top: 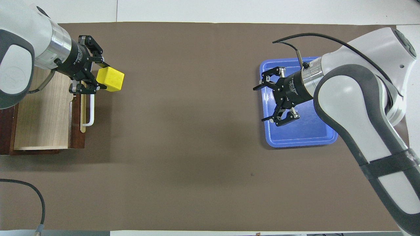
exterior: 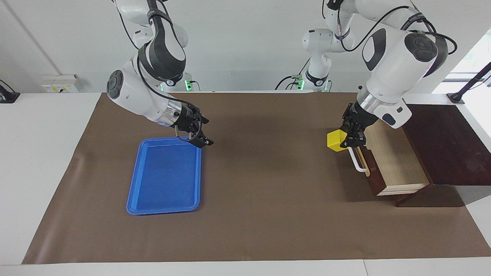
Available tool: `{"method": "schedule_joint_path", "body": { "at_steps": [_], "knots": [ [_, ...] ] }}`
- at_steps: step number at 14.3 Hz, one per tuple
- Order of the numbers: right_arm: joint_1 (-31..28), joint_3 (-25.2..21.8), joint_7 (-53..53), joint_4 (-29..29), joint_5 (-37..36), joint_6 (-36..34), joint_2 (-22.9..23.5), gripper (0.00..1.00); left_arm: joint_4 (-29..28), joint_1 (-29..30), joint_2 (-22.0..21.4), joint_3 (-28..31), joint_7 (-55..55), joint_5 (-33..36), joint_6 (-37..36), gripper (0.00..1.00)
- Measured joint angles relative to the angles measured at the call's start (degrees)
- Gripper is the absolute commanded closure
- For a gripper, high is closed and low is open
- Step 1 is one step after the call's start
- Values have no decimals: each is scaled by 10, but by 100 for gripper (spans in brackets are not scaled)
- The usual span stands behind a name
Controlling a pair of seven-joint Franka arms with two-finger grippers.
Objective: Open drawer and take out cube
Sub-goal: 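Lift the yellow cube out of the drawer with the left gripper, then carry the cube with the left gripper while the right gripper approaches it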
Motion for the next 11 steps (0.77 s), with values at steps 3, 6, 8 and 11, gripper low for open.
{"method": "schedule_joint_path", "body": {
  "at_steps": [3, 6, 8, 11],
  "knots": [
    [1, 0, 0, 0, 0, 0, 0, 0, -14, -33, -3, -1, -74, -18, 52, 100],
    [2, 1, 0, 0, -1, -1, 0, 0, -73, -87, -21, -3, -165, -18, 123, 100],
    [10, 1, 0, 0, -3, -1, 0, 0, -108, -112, -34, -3, -184, -18, 154, 100],
    [21, 2, 0, -1, -9, -1, 0, 0, -125, -133, -45, -3, -190, -15, 164, 100]
  ]
}}
